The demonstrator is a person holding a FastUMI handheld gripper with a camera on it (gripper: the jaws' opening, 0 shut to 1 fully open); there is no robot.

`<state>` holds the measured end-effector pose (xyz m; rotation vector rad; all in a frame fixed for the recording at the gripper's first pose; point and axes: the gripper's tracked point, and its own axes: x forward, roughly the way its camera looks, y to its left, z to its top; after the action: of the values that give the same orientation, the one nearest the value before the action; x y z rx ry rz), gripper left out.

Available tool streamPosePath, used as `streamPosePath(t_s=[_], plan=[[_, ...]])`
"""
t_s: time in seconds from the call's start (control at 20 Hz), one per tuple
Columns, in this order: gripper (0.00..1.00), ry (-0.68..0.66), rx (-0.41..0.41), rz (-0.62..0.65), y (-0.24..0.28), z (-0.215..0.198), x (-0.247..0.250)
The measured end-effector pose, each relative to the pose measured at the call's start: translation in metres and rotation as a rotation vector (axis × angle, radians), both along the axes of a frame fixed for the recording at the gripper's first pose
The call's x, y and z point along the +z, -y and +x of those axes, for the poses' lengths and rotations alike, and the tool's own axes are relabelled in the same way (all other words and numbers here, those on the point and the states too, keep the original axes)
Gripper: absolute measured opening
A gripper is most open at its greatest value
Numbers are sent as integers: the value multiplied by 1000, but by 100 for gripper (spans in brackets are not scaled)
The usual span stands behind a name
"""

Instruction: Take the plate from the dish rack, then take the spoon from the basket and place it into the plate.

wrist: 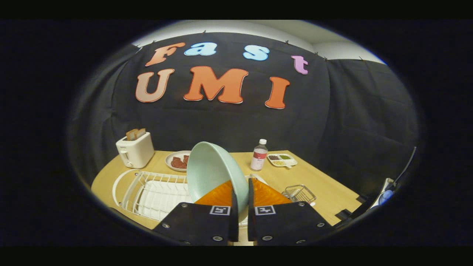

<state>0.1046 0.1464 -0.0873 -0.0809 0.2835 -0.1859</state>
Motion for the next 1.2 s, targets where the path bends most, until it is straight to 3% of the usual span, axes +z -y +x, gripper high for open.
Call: streamPosePath(t_s=[0.35,0.75,1.05,1.2], plan=[[10,-61,90,266,20,-72,-33],[10,-163,90,561,38,-141,-117],[10,-235,37,788,44,-160,-173],[10,-283,43,820,36,-166,-191]])
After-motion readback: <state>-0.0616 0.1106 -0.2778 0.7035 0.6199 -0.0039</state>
